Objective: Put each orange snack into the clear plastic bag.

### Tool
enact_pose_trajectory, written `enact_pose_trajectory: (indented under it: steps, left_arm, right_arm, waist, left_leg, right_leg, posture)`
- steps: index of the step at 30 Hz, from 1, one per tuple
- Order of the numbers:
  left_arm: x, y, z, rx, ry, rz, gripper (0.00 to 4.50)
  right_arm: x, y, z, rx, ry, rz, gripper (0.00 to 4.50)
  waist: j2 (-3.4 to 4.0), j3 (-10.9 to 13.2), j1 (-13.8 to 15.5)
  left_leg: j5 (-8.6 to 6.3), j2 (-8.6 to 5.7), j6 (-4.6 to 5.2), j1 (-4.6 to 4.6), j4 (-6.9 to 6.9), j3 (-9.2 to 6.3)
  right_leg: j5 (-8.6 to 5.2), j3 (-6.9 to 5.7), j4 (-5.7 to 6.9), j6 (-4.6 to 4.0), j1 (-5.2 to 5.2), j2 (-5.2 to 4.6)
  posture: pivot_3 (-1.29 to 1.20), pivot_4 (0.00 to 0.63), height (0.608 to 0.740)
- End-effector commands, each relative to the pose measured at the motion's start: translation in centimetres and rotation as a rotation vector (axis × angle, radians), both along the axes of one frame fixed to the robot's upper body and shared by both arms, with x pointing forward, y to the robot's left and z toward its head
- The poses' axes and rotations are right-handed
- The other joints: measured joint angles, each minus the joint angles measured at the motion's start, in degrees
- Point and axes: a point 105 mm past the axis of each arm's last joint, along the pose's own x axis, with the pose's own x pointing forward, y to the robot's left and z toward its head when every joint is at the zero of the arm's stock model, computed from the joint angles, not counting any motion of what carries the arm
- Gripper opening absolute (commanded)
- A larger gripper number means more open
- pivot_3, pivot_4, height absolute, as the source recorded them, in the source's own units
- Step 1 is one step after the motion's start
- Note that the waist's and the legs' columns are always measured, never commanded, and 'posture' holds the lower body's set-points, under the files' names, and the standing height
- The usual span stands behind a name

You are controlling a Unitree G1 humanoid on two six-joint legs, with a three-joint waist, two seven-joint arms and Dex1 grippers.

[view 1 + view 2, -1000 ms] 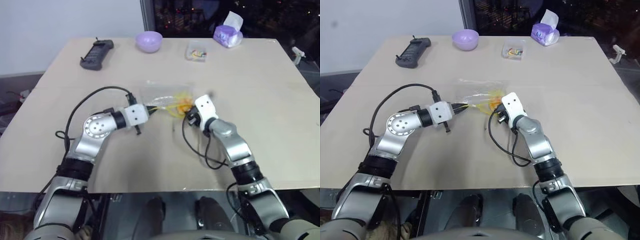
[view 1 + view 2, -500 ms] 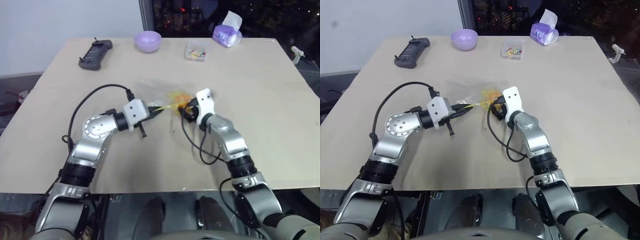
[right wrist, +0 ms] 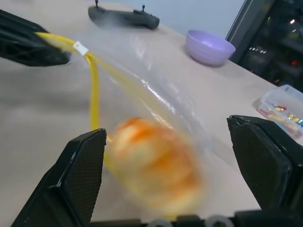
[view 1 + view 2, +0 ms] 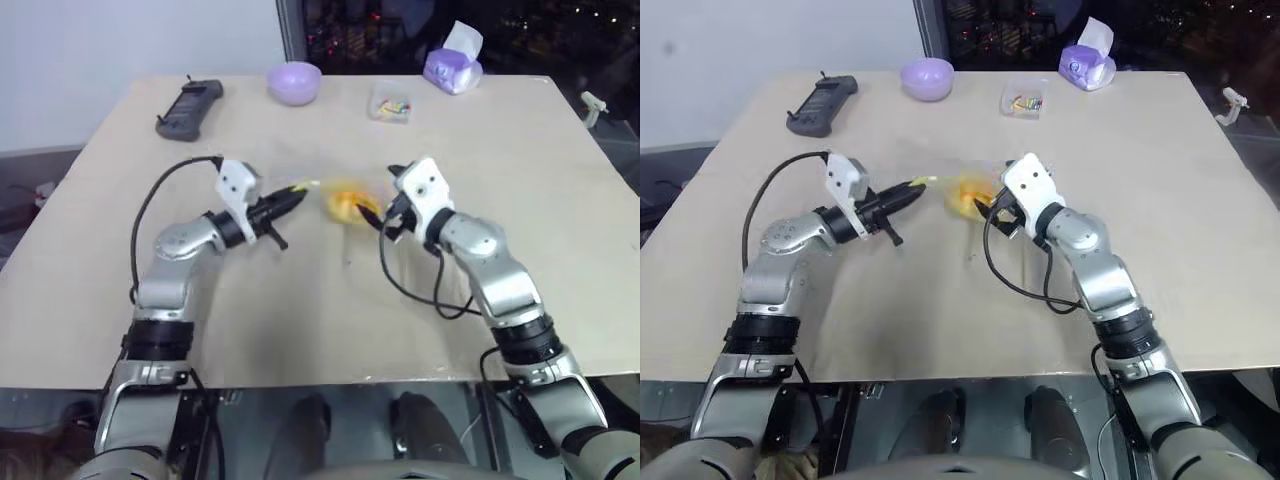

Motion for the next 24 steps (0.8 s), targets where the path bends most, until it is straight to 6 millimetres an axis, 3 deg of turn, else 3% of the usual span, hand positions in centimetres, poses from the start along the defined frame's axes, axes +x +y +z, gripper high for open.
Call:
enact_pose_trajectory:
  steps: [1,4,7,10,13,18,21,24]
  left_arm:
    - [-1.0,-1.4,2.2,-0.014,-0.097,-0.082,0.00]
    - [-0.7,-1.9,3.0,-0.115,-0.052,-0.071,0.00]
    - [-0.2,-1.2,4.8,-0.313,0.062,-0.065,0.00]
    - [-0.5,-1.0,6.4,-0.424,0.123,-0.097,0.00]
    - [-0.4,-0.7,7.2,-0.493,0.151,-0.091,0.00]
    - [-0.5,-0.7,7.5,-0.499,0.170,-0.089,0.00]
    - [-0.3,-0.8,7.9,-0.514,0.174,-0.082,0.00]
    - [-0.4,-0.8,8.1,-0.520,0.175,-0.083,0.00]
  right_arm:
    - [-0.4,0.6,0.9,0.120,0.138,0.035,4.44]
    - [-0.5,0.1,1.6,0.101,0.102,0.042,4.44]
    - [-1.5,-2.0,2.9,-0.027,-0.075,0.062,4.44]
    - [-2.6,-3.9,2.0,-0.117,-0.070,0.065,4.44]
    - [-3.3,-4.3,0.5,-0.177,-0.049,0.068,4.44]
    - [-3.0,-2.7,-1.9,-0.201,-0.018,0.054,4.44]
    - [-2.5,0.4,-2.9,-0.007,0.105,0.037,4.44]
    - [-1.7,1.6,-3.3,0.063,0.149,-0.009,4.44]
  waist:
    - [0.00,0.0,-0.1]
    - [0.01,0.0,0.1]
    - [-0.02,0.0,1.0]
    - [-0.05,0.0,1.0]
    - [-0.06,0.0,0.8]
    - [-0.06,0.1,0.5]
    - [-0.08,0.0,0.6]
    - [-0.06,0.1,0.9]
  left_leg:
    - [0.00,0.00,0.00,0.01,0.00,0.01]
    - [0.00,0.01,0.00,0.00,-0.01,0.00]
    - [0.00,-0.06,0.00,-0.07,0.02,-0.01]
    - [-0.01,-0.07,0.01,-0.12,0.04,-0.06]
    - [-0.01,-0.06,0.00,-0.11,0.00,-0.03]
    - [-0.01,-0.03,-0.01,-0.02,0.00,0.03]
    - [0.00,-0.03,-0.01,-0.02,0.00,0.03]
    - [0.02,0.00,-0.06,-0.03,0.00,0.02]
  right_leg:
    - [0.00,0.01,0.01,0.00,0.00,0.00]
    - [0.00,0.01,0.00,-0.01,0.00,0.01]
    - [0.00,-0.02,-0.05,0.01,-0.01,-0.07]
    - [-0.01,-0.10,-0.11,0.03,0.00,-0.10]
    - [-0.02,-0.09,-0.14,0.03,0.00,-0.10]
    - [-0.01,0.00,-0.06,0.03,0.00,-0.07]
    - [-0.01,0.00,-0.05,0.02,0.00,-0.06]
    - [-0.01,0.01,-0.06,0.01,-0.01,-0.03]
  posture:
    - [0.00,0.150,0.718]
    - [0.00,0.150,0.718]
    - [0.00,0.150,0.718]
    - [0.00,0.150,0.718]
    - [0.00,0.150,0.718]
    - [0.00,0.150,0.718]
    - [0.00,0.150,0.718]
    - [0.00,0.150,0.718]
